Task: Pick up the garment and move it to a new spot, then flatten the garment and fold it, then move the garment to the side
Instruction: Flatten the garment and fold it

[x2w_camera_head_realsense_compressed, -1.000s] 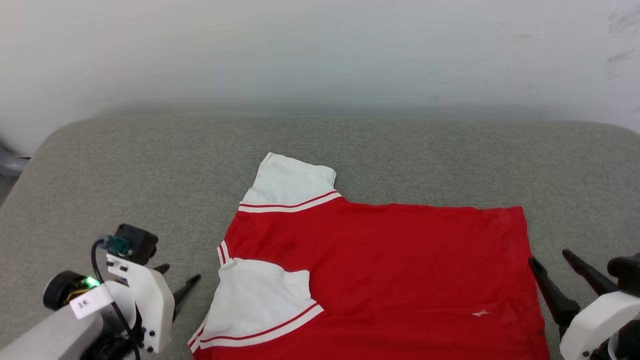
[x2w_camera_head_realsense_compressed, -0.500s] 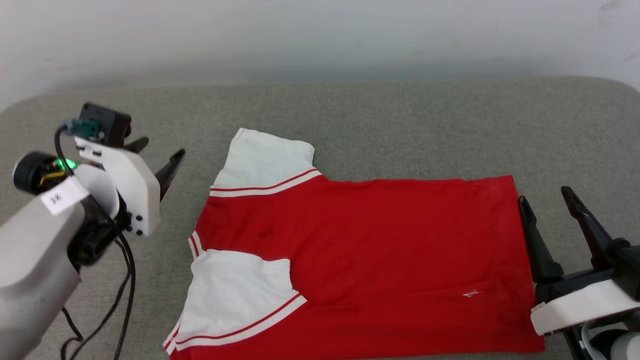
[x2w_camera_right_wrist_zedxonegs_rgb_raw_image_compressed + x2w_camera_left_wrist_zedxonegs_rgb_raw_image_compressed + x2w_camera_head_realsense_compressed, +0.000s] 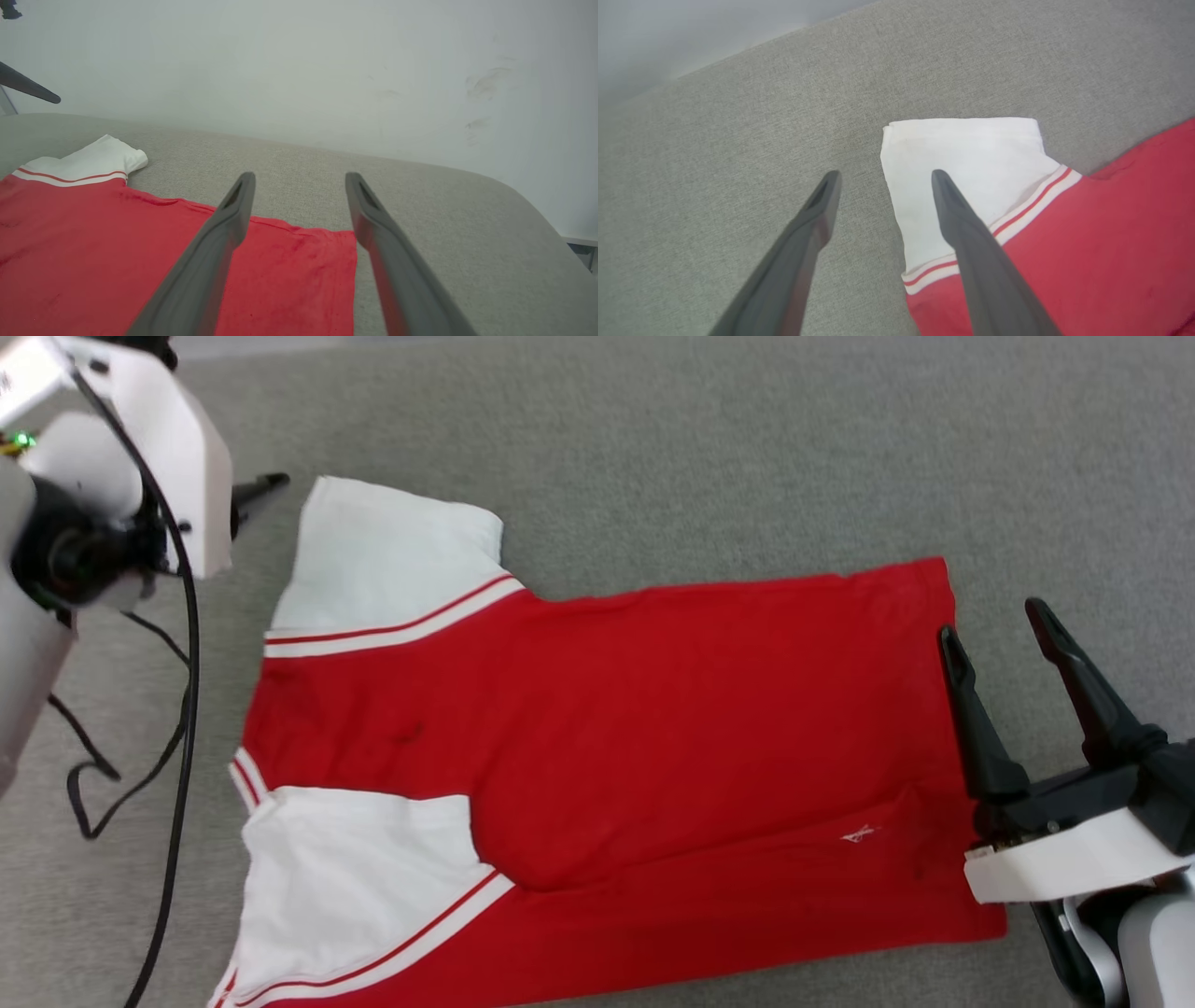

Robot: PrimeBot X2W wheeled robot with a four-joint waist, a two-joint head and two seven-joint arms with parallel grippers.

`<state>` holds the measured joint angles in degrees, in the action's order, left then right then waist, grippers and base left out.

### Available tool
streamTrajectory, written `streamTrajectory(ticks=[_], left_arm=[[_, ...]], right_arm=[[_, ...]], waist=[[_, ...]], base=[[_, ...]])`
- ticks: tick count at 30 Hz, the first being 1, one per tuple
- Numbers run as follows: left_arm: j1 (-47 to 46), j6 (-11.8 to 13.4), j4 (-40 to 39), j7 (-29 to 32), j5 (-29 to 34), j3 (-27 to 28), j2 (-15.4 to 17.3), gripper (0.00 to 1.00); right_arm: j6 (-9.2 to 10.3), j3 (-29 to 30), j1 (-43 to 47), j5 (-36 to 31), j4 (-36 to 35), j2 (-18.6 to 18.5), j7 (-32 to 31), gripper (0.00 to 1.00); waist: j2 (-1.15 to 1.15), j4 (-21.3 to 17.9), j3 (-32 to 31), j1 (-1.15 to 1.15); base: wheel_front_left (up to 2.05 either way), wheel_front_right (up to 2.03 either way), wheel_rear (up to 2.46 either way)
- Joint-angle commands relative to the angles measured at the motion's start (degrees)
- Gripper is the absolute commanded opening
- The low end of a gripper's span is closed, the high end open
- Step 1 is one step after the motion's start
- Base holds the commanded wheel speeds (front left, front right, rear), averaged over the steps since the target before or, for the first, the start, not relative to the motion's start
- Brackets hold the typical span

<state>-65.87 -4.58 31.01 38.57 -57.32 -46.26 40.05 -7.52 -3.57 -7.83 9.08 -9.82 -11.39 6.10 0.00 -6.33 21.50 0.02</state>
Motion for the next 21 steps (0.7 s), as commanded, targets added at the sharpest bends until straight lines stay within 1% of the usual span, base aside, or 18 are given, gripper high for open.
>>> streamTrajectory(ticks=[1,4,7,10,12,17,21], left_arm=[[-0.9,-0.4,0.3,0.8,-0.4,-0.1,-0.3,1.00],[-3.9,0.4,1.3,6.2,-1.4,-0.5,-1.0,1.00],[-6.3,1.1,2.2,9.9,-1.4,-1.1,-1.6,1.00],[-8.3,0.8,3.5,11.8,0.9,-2.9,-1.5,1.00],[-9.0,0.6,4.2,11.9,1.7,-3.5,-1.4,1.00],[-8.4,0.4,6.3,12.4,2.3,-4.6,-1.6,1.00],[-6.6,0.3,8.2,14.6,2.2,-6.0,-1.4,1.00]], right_arm=[[0.07,-0.1,-1.0,0.3,-0.3,-0.2,0.5,1.00],[0.07,-0.5,-2.2,0.5,-0.1,-0.4,0.7,1.00],[0.07,-0.9,-3.4,0.7,0.2,-0.6,1.0,1.00],[0.07,-1.4,-4.8,0.8,0.7,-0.8,1.5,1.00],[0.07,-1.7,-5.5,0.9,1.0,-0.8,1.7,1.00],[0.07,-2.1,-6.2,0.9,1.6,-0.9,1.9,1.00],[0.07,-2.2,-6.5,1.1,2.0,-1.0,2.2,1.00]], waist=[[0.00,-1.8,2.5,-0.02],[0.00,-2.5,4.6,-0.02],[0.00,-3.2,6.4,-0.02],[0.00,-4.0,8.5,-0.02],[0.00,-4.4,9.2,-0.02],[0.00,-4.8,10.2,-0.02],[0.00,-5.0,10.4,-0.02]], base=[[0.00,0.00,0.00],[0.00,0.00,0.00],[0.00,0.00,0.00],[0.00,0.00,0.00],[0.00,0.00,0.00],[0.00,0.00,0.00],[0.00,0.00,0.00]])
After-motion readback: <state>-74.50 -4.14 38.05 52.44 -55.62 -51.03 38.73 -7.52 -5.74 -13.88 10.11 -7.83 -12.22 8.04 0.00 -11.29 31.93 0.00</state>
